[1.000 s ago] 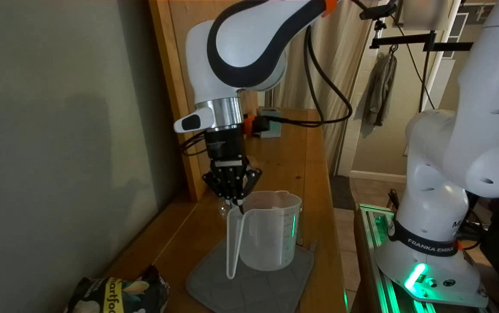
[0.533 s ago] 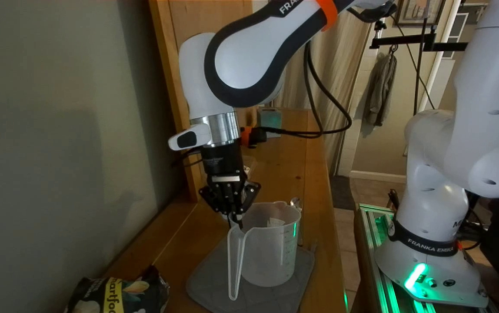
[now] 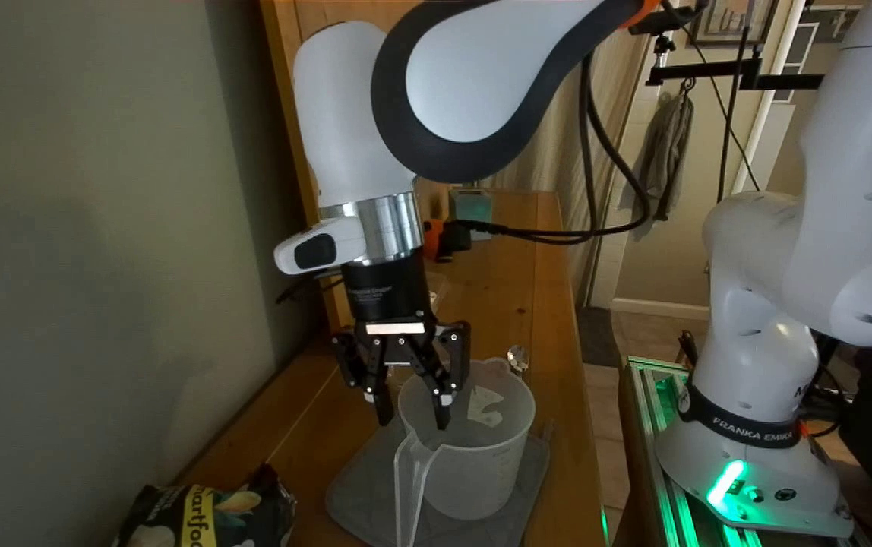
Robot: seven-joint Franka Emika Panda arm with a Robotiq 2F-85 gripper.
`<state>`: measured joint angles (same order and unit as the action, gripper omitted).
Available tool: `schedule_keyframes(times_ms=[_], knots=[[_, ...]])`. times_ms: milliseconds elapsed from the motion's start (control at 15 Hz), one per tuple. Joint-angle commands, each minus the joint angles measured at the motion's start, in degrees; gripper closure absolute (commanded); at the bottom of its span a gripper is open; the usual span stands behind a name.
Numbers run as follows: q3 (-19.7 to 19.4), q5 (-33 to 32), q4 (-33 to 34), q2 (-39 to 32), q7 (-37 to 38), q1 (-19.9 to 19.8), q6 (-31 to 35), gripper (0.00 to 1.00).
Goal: Pour the contents of the plastic jar into the glass cup
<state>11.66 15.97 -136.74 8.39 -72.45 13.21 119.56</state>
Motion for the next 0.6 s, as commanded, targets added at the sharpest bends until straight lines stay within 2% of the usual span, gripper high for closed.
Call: schedule_keyframes(times_ms=[0, 133, 400, 533], knots=[[0.7, -3.5, 0.6, 4.1, 4.9, 1.3, -4.0, 0.05], [0.7, -5.0, 0.9, 6.2, 6.6, 1.7, -6.4, 0.00], [0.3, -6.6, 2.1, 10.1, 9.1, 2.2, -12.7, 0.00], [0.2, -5.5, 2.7, 12.0, 10.5, 2.7, -14.8, 0.00]])
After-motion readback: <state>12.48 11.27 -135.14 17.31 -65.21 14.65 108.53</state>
